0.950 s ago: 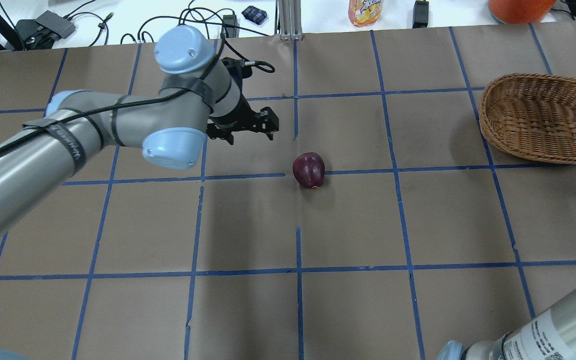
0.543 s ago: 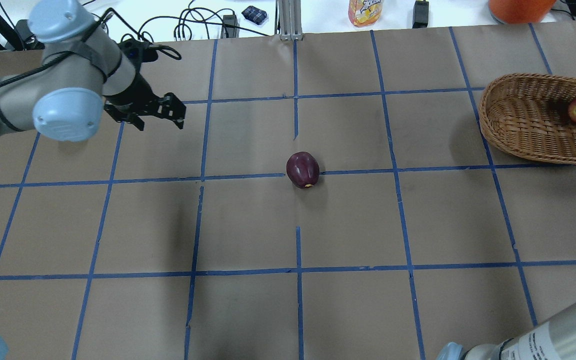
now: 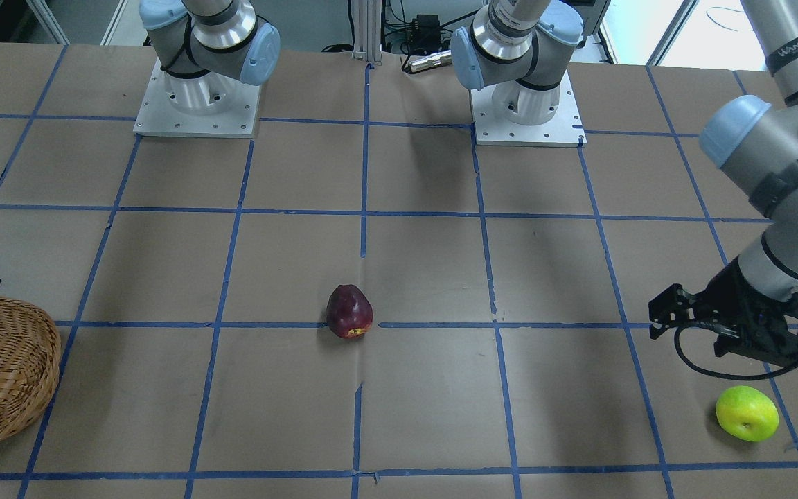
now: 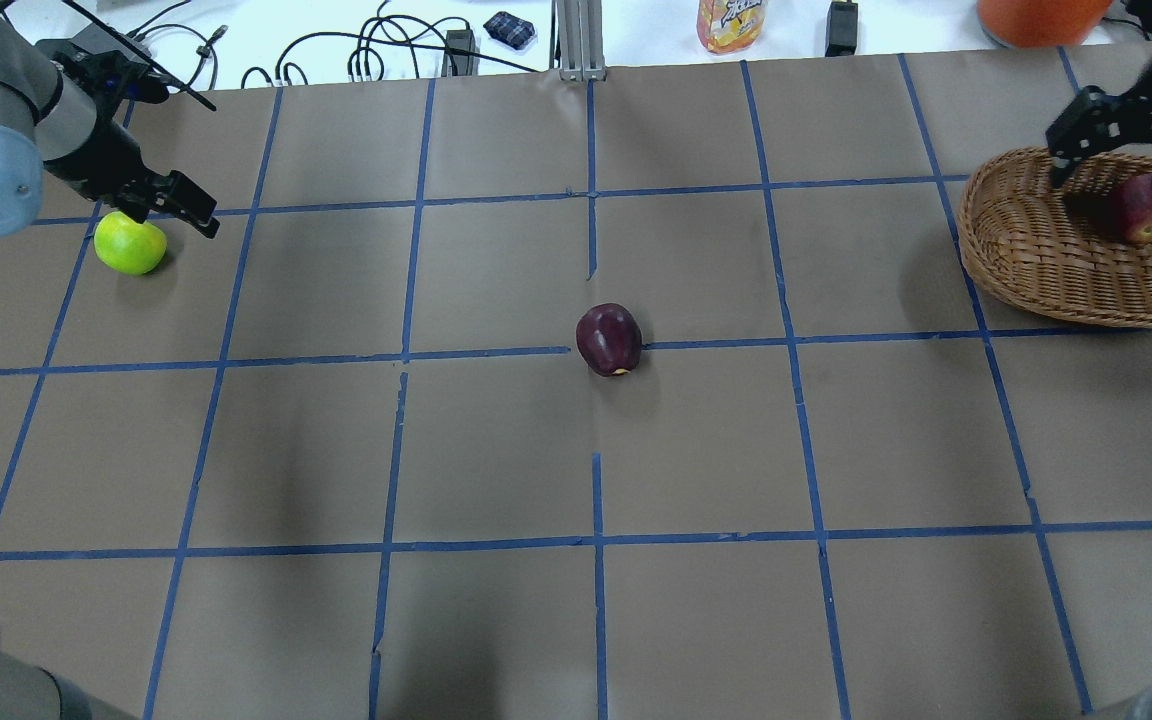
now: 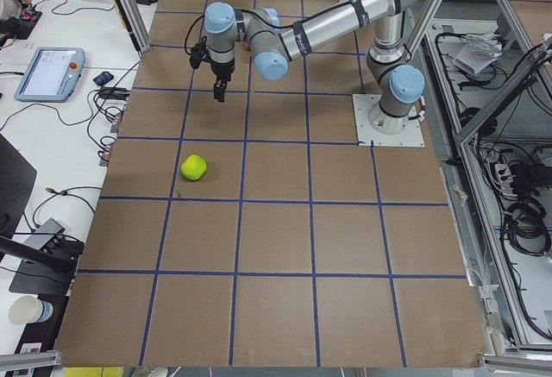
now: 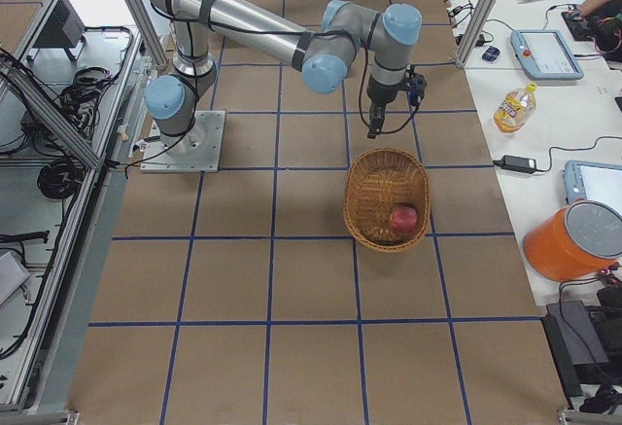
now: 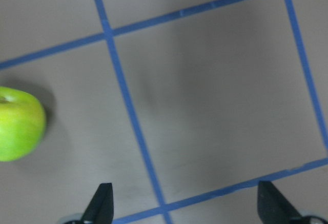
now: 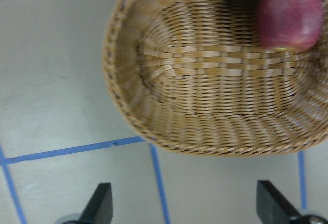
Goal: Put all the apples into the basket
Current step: 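Grasp green apple with left gripper while right gripper grasps dark red apple, then carry dark apple to basket with right while left lifts green apple centerward, then release dark apple in basket with right while left sets green apple at center, then withdraw the left gripper while moving the right gripper over the green apple, then close the right gripper on the green apple and lift it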
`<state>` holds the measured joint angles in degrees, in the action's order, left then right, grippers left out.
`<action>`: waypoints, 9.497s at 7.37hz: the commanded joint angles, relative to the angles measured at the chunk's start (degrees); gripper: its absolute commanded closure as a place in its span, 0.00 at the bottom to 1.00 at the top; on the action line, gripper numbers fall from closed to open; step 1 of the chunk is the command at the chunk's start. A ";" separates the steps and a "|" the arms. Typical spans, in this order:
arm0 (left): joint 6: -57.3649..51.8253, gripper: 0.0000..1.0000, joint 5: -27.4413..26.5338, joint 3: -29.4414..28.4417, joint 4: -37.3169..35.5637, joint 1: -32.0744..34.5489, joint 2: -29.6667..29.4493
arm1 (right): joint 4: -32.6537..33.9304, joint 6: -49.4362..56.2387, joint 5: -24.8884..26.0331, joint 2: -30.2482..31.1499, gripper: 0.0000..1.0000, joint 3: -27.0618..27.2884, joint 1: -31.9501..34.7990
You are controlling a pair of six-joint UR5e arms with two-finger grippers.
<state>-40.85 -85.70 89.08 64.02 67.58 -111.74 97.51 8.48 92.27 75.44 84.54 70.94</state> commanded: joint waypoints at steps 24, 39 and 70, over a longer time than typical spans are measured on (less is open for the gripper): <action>-16.48 0.73 3.62 -22.00 15.10 -3.88 -16.43 | 24.92 -19.64 -7.63 -14.89 1.00 8.81 36.64; 67.21 0.70 1.77 -5.76 -10.76 42.71 -14.03 | 15.16 25.97 1.34 -14.09 0.26 1.77 -14.95; 39.97 0.00 -10.26 -5.32 28.79 21.19 18.92 | 22.64 -51.98 -12.47 -21.82 0.00 2.03 36.55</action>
<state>-0.85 -94.61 83.75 92.84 88.76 -93.03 120.16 -43.35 79.69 54.10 86.54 107.20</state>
